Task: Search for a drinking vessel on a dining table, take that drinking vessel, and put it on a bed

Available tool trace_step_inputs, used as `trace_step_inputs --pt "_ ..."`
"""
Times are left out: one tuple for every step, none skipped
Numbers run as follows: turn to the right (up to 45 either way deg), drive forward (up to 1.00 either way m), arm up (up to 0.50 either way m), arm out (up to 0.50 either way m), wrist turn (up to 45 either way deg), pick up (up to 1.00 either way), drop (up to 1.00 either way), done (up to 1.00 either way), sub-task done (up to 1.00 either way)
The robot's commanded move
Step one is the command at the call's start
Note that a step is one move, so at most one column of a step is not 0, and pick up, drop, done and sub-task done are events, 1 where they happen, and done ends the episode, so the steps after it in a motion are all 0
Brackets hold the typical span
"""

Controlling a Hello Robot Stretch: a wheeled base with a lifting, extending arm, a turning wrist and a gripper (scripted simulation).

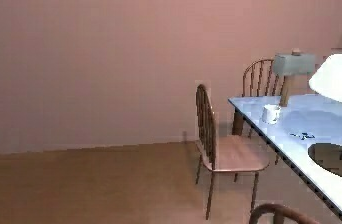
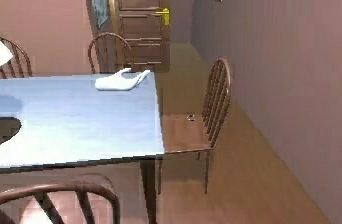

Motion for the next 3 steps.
trace_step_inputs --pt "0.0 0.7 0.0 0.0 0.0 0.0 0.0 0.0 0.0" --pt "39.0 0.0 0.0 0.0 0.0 0.0 0.0 0.0 0.0" --pt "0.0 0.15 0.0 0.0 0.0 0.0 0.0 0.0 0.0"
